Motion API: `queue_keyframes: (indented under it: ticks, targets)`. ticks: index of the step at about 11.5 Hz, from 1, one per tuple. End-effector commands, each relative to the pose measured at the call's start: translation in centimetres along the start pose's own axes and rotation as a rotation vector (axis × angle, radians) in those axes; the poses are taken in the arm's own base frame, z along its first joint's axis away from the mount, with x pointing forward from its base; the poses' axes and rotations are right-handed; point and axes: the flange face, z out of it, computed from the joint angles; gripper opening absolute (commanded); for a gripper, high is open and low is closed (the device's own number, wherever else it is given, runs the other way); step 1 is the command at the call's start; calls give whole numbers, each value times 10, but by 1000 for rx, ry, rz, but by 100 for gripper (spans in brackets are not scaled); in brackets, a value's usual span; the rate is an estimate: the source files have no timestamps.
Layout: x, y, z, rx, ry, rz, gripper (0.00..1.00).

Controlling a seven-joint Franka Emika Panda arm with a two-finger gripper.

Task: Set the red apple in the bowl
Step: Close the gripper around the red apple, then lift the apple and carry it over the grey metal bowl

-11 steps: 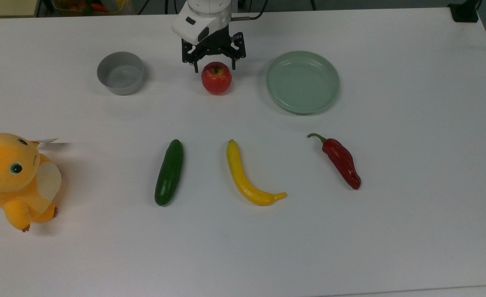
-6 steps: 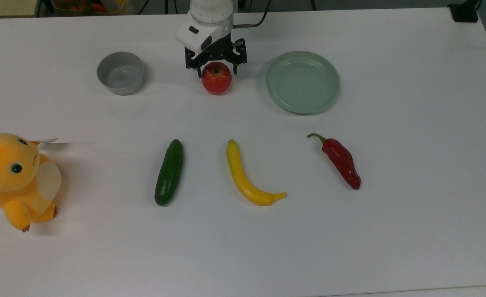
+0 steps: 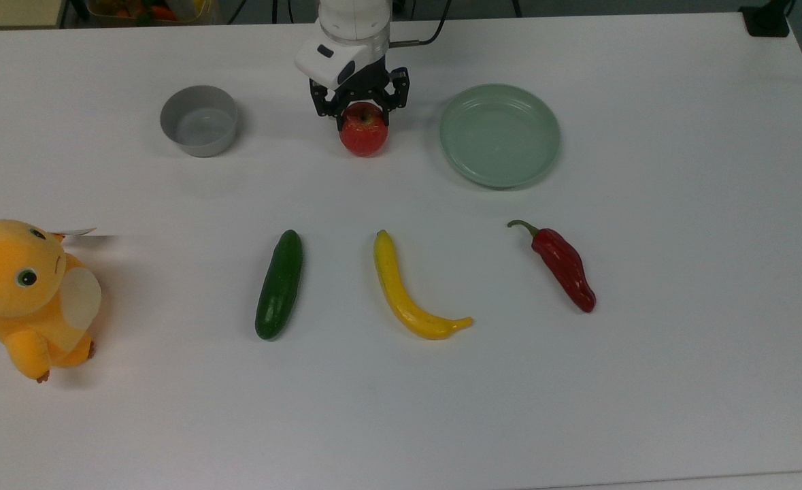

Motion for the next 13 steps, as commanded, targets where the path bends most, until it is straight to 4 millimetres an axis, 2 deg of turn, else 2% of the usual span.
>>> queue_keyframes:
  ticks: [1, 2, 4, 6, 9, 11, 13]
  targets:
    - [0, -4, -3, -3, 10, -21, 20]
    - [1, -4, -8, -4, 10, -21, 20]
    - [11, 1, -37, 0, -16, -5, 19]
    - [21, 3, -82, 7, -22, 6, 18]
    - [36, 27, -163, 45, -28, 55, 18]
    - [21, 51, -203, 50, -23, 103, 18]
    - [-2, 91, -231, 62, -29, 158, 18]
